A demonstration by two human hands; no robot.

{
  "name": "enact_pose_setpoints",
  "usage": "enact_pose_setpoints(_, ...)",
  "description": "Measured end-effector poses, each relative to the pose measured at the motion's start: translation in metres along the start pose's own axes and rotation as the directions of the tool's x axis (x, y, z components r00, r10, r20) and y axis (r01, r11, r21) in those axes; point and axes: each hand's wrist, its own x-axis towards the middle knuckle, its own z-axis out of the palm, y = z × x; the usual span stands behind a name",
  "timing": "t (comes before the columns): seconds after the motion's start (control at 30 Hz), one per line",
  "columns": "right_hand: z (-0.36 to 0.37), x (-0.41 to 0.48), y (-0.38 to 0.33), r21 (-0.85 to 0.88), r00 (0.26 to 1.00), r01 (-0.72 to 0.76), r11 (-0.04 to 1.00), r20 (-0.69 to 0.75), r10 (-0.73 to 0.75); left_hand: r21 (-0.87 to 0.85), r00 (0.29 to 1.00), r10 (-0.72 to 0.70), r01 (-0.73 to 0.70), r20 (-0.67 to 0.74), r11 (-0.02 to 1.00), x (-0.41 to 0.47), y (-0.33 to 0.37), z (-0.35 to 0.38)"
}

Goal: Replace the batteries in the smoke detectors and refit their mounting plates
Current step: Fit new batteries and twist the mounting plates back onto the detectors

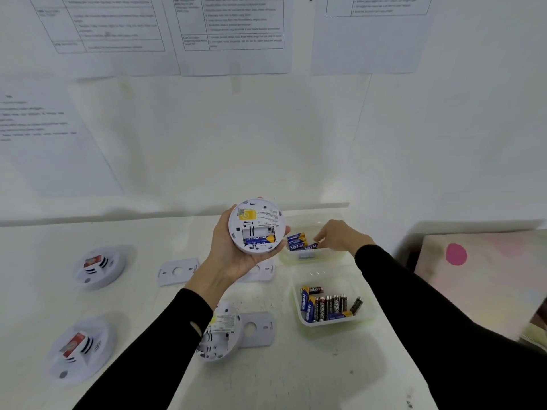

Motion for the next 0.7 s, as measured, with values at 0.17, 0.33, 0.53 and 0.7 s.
enact_pose_setpoints(0.17, -0.001, 0.004, 0.001, 0.047, 0.999, 0.044, 0.998, -0.027, -0.043, -0.014, 1.000, -0.002, 0.001, -0.018, 1.000, 0.000, -0.001, 0.001)
enact_pose_setpoints(0.33, -0.010, -0.030, -0.003, 0.699, 0.963, 0.236, 0.675, -0.259, -0.068, -0.027, 0.999, 0.002, -0.002, -0.035, 1.000, 0.002, 0.000, -0.005)
enact_pose_setpoints(0.53, -0.012, -0.094, -0.044, 0.821, 0.856, 0.514, 0.250, -0.509, -0.090, -0.009, 0.998, -0.002, 0.002, -0.068, 1.000, 0.005, -0.003, -0.001)
enact_pose_setpoints(0.7, -0.003, -0.112, -0.067, 0.663, 0.761, 0.644, 0.382, -0.608, -0.227, 0.015, 0.998, -0.026, 0.027, -0.060, 1.000, 0.007, -0.010, 0.008)
